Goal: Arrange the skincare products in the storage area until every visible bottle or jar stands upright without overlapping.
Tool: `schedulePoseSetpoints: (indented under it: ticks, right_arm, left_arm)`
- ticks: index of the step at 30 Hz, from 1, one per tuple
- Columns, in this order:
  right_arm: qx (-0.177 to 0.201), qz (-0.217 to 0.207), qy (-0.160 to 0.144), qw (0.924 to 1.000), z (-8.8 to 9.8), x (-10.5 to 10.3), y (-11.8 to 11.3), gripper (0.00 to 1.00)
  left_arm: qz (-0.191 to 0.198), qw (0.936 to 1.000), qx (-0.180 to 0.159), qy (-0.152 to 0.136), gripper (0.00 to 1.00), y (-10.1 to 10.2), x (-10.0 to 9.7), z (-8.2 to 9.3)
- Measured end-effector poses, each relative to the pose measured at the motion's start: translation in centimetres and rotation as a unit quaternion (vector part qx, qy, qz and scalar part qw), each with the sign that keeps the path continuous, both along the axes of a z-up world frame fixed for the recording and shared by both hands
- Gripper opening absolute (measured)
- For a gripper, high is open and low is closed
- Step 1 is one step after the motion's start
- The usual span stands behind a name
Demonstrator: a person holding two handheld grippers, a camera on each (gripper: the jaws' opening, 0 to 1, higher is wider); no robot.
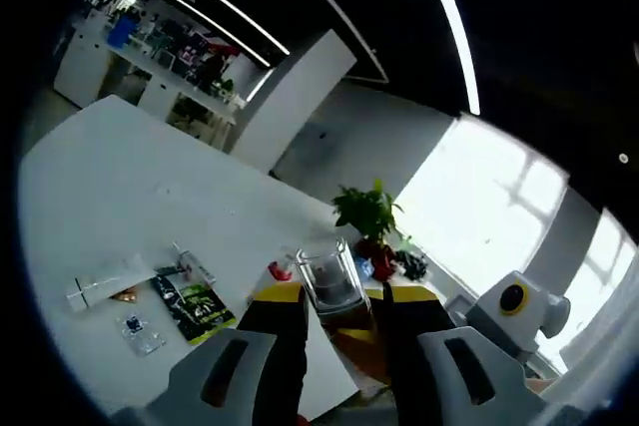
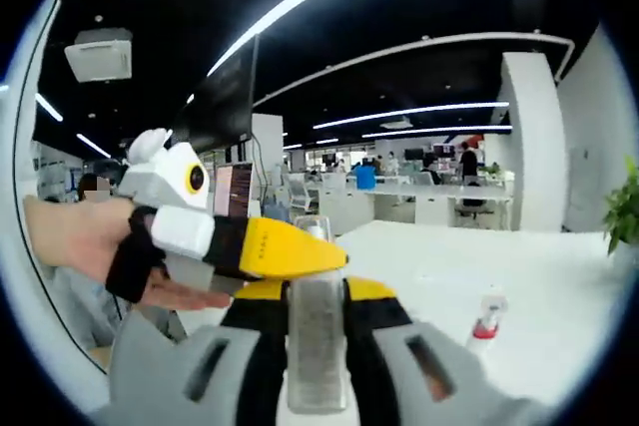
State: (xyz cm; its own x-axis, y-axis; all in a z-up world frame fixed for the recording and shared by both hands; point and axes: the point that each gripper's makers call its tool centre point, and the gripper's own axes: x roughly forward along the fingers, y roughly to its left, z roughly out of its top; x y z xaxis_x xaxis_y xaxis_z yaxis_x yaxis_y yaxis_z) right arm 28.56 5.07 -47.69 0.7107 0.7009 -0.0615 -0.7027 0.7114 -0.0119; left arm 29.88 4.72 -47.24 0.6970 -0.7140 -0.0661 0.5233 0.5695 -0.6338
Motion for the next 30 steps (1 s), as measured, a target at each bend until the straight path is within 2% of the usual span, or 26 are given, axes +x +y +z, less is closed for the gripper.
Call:
schedulePoseSetpoints:
  ticks: [4, 10, 12, 14, 15, 17, 18, 20, 22, 24, 25, 27, 29, 30]
  right_arm:
    - [-0.019, -0.001, 0.002, 0.9998, -0.5, 0.2, 0.1, 0.21]
    - [-0.008, 0.015, 0.005, 0.9998, -0.1, 0.1, 0.3, 0.21]
    - [0.005, 0.028, 0.012, 0.9995, 0.2, 0.0, 0.6, 0.21]
    - [0.010, 0.058, 0.015, 0.9982, 0.3, -0.4, 1.0, 0.22]
    - [0.017, 0.071, 0.023, 0.9971, 0.3, -0.6, 1.1, 0.23]
    - [0.040, 0.111, 0.037, 0.9922, 0.6, -1.2, 1.6, 0.24]
    - [0.069, 0.124, 0.061, 0.9881, 0.9, -1.4, 1.5, 0.24]
    - [0.105, 0.154, 0.075, 0.9795, 1.6, -1.9, 1.8, 0.25]
    - [0.098, 0.173, 0.069, 0.9776, 2.0, -2.3, 1.9, 0.25]
    - [0.088, 0.203, 0.083, 0.9718, 1.9, -3.0, 2.3, 0.25]
    - [0.081, 0.206, 0.076, 0.9722, 2.1, -3.0, 2.5, 0.24]
    - [0.078, 0.226, 0.080, 0.9678, 2.3, -3.5, 2.9, 0.24]
    - [0.075, 0.236, 0.073, 0.9661, 2.5, -3.9, 3.3, 0.23]
    - [0.080, 0.260, 0.081, 0.9588, 2.6, -4.5, 3.6, 0.23]
  left_arm:
    - [-0.004, 1.0000, 0.006, -0.001, 0.20, -0.1, 0.1, -0.3]
    - [-0.031, 0.9994, -0.013, -0.010, 0.17, 0.1, 0.1, 0.5]
    - [-0.050, 0.9984, -0.014, -0.023, 0.17, 0.2, -0.1, 0.9]
    - [-0.084, 0.9953, -0.011, -0.046, 0.16, 0.2, -0.6, 1.5]
    - [-0.113, 0.9912, -0.004, -0.069, 0.16, 0.0, -1.1, 2.0]
    - [-0.152, 0.9837, 0.004, -0.095, 0.16, 0.0, -1.8, 2.7]
    - [-0.165, 0.9808, 0.001, -0.104, 0.16, 0.1, -2.1, 3.0]
    - [-0.198, 0.9720, -0.011, -0.126, 0.16, 0.1, -2.7, 4.0]
    - [-0.228, 0.9624, -0.002, -0.148, 0.16, 0.2, -3.2, 4.5]
    - [-0.259, 0.9519, 0.011, -0.163, 0.16, 0.2, -3.8, 4.6]
    - [-0.268, 0.9481, 0.017, -0.171, 0.16, 0.2, -3.9, 4.7]
    - [-0.295, 0.9368, 0.022, -0.186, 0.16, 0.4, -4.5, 5.0]
    - [-0.309, 0.9316, 0.017, -0.190, 0.16, 0.7, -4.7, 5.4]
    - [-0.329, 0.9237, 0.014, -0.196, 0.16, 0.9, -5.2, 5.6]
